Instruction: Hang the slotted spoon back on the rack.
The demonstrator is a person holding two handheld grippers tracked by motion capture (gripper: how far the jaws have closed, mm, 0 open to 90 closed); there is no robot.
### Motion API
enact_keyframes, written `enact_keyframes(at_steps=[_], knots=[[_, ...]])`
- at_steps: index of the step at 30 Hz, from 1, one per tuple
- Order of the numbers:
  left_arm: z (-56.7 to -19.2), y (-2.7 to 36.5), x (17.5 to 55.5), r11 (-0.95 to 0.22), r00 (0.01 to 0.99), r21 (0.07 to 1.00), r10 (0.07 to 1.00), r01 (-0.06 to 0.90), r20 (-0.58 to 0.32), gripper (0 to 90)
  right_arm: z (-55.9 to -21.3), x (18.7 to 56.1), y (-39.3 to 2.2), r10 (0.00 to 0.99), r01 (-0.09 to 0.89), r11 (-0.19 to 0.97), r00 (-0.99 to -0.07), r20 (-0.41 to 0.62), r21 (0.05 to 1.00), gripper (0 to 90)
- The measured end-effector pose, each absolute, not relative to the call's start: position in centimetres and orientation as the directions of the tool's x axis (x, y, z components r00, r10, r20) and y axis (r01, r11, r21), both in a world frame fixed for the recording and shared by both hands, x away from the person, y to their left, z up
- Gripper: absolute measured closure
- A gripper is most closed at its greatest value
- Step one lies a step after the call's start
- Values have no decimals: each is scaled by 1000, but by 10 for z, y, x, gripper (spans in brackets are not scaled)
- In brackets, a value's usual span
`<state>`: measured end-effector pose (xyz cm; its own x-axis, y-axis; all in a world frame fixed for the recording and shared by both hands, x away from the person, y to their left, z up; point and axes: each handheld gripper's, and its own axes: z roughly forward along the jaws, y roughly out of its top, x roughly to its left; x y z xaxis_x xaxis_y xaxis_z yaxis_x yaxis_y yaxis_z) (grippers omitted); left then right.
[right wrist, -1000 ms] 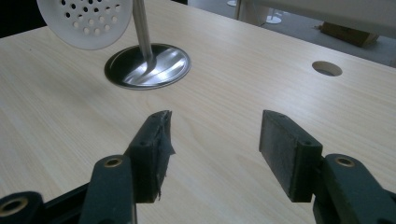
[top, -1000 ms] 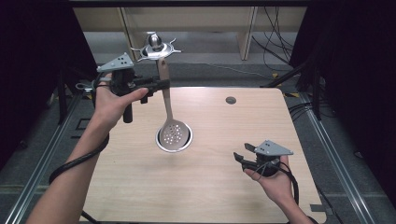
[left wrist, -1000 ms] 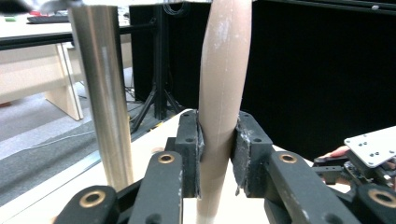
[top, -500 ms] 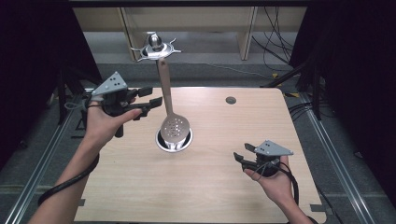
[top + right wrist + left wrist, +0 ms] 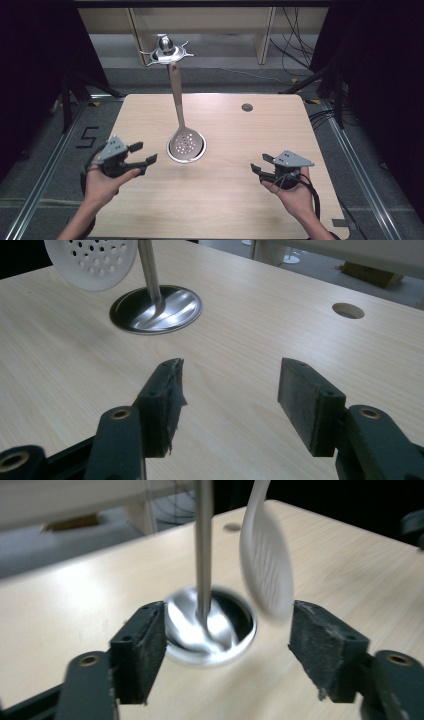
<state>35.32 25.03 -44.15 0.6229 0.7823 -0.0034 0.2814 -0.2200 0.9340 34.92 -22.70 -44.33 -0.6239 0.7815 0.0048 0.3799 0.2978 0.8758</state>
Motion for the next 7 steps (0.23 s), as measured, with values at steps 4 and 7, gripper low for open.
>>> enact_keyframes(at_steps=[4, 7], knots=[[-468, 253, 339, -251, 602, 891, 798, 380, -32, 360, -444, 349, -227, 778, 369, 303, -629, -4, 879, 435], [-463, 251, 338, -236, 605, 900, 796, 365, -37, 358, -444, 349, -230, 783, 375, 293, -622, 4, 880, 427]])
